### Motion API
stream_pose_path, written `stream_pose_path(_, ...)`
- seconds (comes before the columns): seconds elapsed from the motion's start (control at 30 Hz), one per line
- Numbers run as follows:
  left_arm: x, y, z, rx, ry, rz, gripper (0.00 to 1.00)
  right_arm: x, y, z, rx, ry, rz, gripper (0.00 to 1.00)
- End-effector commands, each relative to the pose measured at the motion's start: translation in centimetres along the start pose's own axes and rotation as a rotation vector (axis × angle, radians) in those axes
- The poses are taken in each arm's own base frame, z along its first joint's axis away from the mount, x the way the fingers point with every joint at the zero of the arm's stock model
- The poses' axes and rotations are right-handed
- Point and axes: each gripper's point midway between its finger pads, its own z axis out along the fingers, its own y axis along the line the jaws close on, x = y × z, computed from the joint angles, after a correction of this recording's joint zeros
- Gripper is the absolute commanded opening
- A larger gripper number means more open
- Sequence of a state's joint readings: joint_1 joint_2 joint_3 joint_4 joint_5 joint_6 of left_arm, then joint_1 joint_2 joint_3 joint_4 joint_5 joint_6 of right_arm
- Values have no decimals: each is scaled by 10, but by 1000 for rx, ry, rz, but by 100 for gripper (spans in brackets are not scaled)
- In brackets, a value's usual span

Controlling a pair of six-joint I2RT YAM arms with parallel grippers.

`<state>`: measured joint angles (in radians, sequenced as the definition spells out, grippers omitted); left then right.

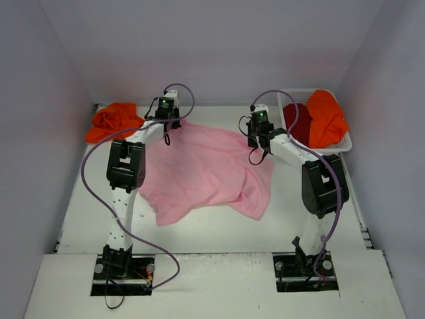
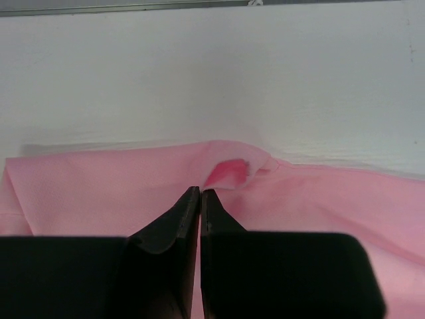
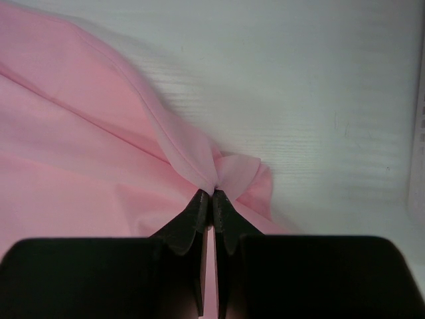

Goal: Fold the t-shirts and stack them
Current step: Fold the tshirt

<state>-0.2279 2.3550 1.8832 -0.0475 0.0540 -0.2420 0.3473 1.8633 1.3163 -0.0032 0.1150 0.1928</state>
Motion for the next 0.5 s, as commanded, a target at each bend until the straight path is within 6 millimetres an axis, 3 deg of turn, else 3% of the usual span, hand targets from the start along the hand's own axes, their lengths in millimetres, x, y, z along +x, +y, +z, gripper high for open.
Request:
stream_pose_path(0.0, -110, -12, -62, 19, -228, -1, 0, -36, 0, -15, -10, -98, 28, 0)
stream_pose_path(0.23, -153, -21, -111, 53, -317, -44, 0, -57, -2, -44, -11, -142, 28, 0)
stream_pose_path(0.47, -168, -27, -148, 74, -363, -61, 0, -74, -7, -58, 10, -170, 17, 0)
